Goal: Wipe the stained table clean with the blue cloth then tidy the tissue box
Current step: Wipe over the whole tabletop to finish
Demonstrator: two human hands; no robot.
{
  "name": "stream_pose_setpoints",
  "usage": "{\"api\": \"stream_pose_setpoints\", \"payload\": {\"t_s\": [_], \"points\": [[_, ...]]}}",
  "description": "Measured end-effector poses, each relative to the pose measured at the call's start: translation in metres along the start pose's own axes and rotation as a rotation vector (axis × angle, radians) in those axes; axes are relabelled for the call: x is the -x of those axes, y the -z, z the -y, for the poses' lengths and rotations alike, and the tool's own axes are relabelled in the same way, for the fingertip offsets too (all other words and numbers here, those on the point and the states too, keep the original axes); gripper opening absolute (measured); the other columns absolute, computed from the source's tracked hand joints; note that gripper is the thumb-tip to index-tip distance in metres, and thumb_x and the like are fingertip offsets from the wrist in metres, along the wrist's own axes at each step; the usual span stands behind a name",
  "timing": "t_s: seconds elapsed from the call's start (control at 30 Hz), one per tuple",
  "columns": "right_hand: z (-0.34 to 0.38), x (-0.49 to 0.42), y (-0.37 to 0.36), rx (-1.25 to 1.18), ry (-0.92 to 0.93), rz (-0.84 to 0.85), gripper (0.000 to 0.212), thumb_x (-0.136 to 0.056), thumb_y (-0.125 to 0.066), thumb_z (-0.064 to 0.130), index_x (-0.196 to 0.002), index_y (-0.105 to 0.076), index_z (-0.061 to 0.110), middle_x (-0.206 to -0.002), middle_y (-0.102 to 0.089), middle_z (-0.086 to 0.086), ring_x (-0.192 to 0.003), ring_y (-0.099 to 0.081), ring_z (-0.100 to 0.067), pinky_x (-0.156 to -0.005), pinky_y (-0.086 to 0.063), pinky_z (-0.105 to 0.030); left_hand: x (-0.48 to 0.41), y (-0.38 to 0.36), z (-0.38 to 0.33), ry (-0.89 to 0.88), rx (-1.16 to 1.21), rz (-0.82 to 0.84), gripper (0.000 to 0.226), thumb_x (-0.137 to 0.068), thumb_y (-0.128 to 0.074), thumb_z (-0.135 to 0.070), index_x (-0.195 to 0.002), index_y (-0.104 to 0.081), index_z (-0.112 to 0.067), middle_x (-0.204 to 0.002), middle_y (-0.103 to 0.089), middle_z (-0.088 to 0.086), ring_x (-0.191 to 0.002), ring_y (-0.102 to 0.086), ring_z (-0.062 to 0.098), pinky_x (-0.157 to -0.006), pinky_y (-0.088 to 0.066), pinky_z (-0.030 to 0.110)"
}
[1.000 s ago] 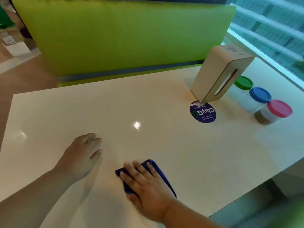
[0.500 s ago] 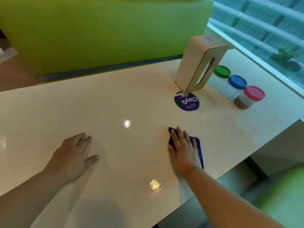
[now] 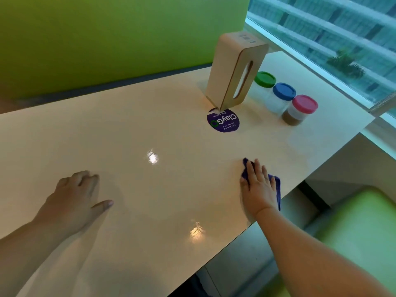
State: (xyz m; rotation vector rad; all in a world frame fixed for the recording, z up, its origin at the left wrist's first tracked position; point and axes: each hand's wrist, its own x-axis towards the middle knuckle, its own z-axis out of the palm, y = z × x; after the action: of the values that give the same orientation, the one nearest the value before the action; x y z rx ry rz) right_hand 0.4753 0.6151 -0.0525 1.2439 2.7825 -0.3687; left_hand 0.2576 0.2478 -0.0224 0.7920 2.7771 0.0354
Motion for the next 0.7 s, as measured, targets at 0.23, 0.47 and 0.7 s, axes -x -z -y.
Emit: {"api": "stream_pose_setpoints", "payload": {"t_s": [0.23,0.47,0.7], "points": [[0.118,0.087,-0.027,-0.011,0.440,0.107,0.060,-0.100,-0.019,0.044,-0.151,0.009,0.033,-0.157,0.021,0.008,-0.145,0.018,-0.019,-0.117,0.011,-0.044,0.008,0.003,-0.005,0.042,0.134,0.005,0.077,-0.083,-0.054,-0.057,-0.145,-0.031,-0.016,-0.154,-0.021,0.004,-0.137,-0.023,0.030,-0.106,-0.033,0.042],[0.176,0.117,-0.047,0.111,1.127,0.308,0.056,-0.100,-0.020,0.044,-0.152,-0.003,0.029,-0.159,0.008,0.008,-0.146,0.008,-0.016,-0.116,0.013,-0.044,0.041,0.003,0.026,0.092,0.256,-0.088,0.058,-0.092,-0.050,-0.035,-0.144,-0.034,-0.013,-0.155,-0.021,0.001,-0.141,-0.020,0.021,-0.112,-0.024,0.035],[0.199,0.040,-0.048,0.074,0.526,0.106,0.058,-0.101,-0.017,0.043,-0.152,0.004,0.026,-0.159,0.013,0.005,-0.147,0.010,-0.019,-0.118,0.007,-0.042,0.095,-0.008,0.092,0.300,0.234,-0.067,0.061,-0.086,-0.061,-0.033,-0.140,-0.040,-0.014,-0.155,-0.022,0.004,-0.140,-0.023,0.027,-0.112,-0.029,0.044]]}}
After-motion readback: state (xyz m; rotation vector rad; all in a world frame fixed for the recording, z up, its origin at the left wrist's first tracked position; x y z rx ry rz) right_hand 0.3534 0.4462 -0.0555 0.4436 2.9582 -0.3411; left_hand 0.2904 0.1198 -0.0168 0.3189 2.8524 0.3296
